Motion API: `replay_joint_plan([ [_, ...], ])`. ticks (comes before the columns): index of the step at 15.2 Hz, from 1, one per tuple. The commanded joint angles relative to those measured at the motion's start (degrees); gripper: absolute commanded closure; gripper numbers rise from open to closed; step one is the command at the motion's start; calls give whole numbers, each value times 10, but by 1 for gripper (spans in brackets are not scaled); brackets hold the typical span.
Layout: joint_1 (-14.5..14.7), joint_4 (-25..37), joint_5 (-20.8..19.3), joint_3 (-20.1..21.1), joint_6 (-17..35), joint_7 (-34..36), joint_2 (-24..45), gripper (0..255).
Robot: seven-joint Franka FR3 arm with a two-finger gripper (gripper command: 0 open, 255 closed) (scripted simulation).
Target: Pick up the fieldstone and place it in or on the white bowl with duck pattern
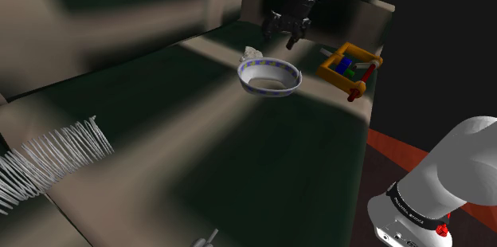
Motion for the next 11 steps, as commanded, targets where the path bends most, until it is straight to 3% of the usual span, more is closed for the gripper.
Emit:
replay_joint_plan([
  [1, -1, 30, 3, 5, 20, 21, 35, 0],
  [5, -2, 86, 3, 12, 47, 54, 95, 0],
  [11, 0, 70, 0, 16, 88, 57, 120, 0],
])
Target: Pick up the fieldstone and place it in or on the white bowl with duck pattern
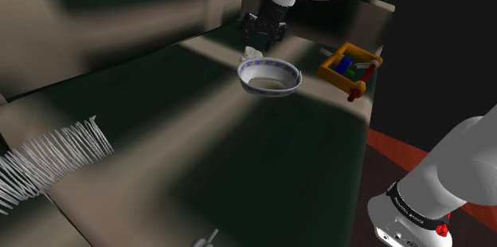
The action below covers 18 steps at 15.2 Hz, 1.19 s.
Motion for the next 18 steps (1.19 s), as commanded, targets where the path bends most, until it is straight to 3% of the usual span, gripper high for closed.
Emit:
replay_joint_plan([
  [1, 1, -5, -2, 2, 17, 2, 11, 0],
  [9, 1, -5, -2, 2, 17, 2, 11, 0],
  [10, 1, -5, -2, 2, 17, 2, 11, 255],
  [18, 1, -3, -2, 2, 16, 2, 12, 255],
])
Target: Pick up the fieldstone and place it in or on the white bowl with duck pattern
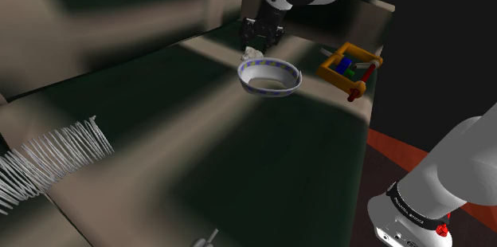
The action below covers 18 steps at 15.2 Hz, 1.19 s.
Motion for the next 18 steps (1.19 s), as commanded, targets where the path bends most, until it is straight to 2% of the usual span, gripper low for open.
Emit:
replay_joint_plan([
  [1, 1, -2, 1, 0, 1, 0, 0, 255],
  [10, -1, 54, -2, -1, -67, 5, -12, 255],
  [11, -1, 46, -1, -1, -59, 4, -12, 255],
  [12, -1, 46, -1, -1, -59, 4, -12, 0],
  [15, 3, 41, -58, 15, -126, 85, -15, 0],
  [18, 3, 29, -61, 16, -104, 87, -7, 0],
])
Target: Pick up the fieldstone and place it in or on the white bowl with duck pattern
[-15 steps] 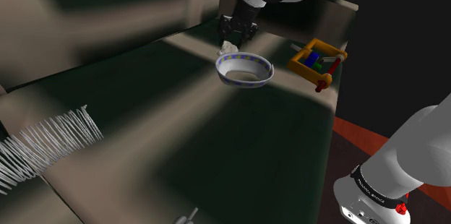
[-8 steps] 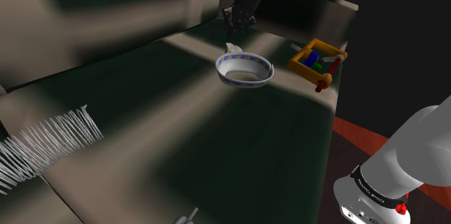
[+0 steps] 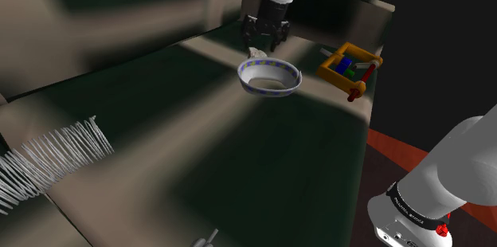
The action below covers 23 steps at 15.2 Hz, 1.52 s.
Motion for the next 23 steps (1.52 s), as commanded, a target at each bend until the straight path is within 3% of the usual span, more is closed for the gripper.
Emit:
replay_joint_plan([
  [1, 0, -10, -3, 1, 12, 5, 4, 0],
  [5, 1, -24, -6, 2, 37, 7, 16, 0],
  [12, 1, -24, -6, 2, 37, 7, 16, 0],
  [13, 1, -24, -6, 2, 37, 7, 16, 255],
  [23, 1, -18, -6, 2, 30, 6, 15, 255],
])
